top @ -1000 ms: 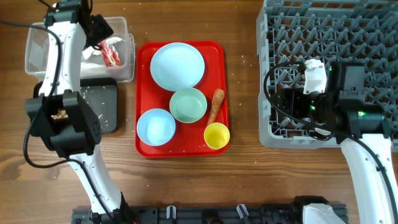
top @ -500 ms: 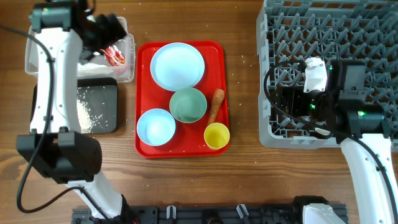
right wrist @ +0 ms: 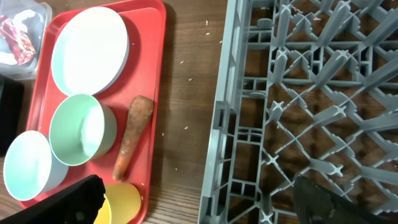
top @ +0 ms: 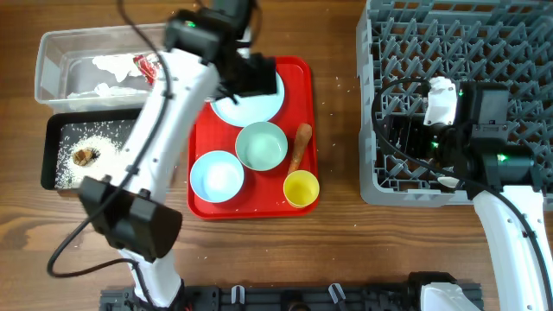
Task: Sort waste into correct bins and load items into the dishwasher rack
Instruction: 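Move the left gripper to the carrot and grasp its top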
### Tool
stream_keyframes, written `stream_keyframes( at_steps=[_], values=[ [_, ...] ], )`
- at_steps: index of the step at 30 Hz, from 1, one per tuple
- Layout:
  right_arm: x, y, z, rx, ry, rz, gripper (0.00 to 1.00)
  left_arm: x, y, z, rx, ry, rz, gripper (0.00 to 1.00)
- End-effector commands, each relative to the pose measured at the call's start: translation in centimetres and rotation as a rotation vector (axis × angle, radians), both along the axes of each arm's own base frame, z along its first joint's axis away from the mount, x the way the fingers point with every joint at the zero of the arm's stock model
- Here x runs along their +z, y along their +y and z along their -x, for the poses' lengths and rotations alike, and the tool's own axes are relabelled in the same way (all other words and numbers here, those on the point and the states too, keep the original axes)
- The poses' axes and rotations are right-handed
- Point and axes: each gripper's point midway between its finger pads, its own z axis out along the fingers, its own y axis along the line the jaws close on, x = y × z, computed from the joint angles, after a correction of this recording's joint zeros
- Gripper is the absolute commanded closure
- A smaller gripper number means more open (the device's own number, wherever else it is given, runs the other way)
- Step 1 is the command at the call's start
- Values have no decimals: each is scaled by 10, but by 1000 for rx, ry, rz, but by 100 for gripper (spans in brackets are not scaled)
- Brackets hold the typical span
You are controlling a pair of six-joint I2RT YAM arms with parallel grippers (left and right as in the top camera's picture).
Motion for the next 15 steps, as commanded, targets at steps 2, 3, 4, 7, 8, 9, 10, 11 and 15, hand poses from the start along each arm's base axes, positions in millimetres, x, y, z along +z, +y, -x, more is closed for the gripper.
stream_keyframes(
  at_steps=[2,3,4,7,8,9,10,11,15],
  values=[
    [7,-2,-5,-19,-13,-1,1,-39,-38,-6,-112,6,-63,10],
    [7,-2,-5,-19,-13,-1,2,-46,-46,-7,-147,4,-66,12],
    [7,-2,-5,-18,-12,-1,1,-53,-54,-8,-187,2,-74,12],
    [7,-2,-5,-19,-13,-1,2,-81,-78,-5,-324,10,-109,15],
    [7,-2,-5,-18,-13,0,1,-92,-84,-3,-369,21,-125,15],
    [6,-3,-5,-18,-13,2,1,-101,-88,-1,-393,34,-134,15],
    [6,-4,-5,-23,-12,9,2,-109,-90,1,-404,50,-142,16],
    [5,-6,-5,-28,-10,17,2,-117,-92,2,-408,65,-148,16],
    [5,-7,-5,-31,-8,21,1,-151,-92,9,-421,140,-180,21]
  ],
)
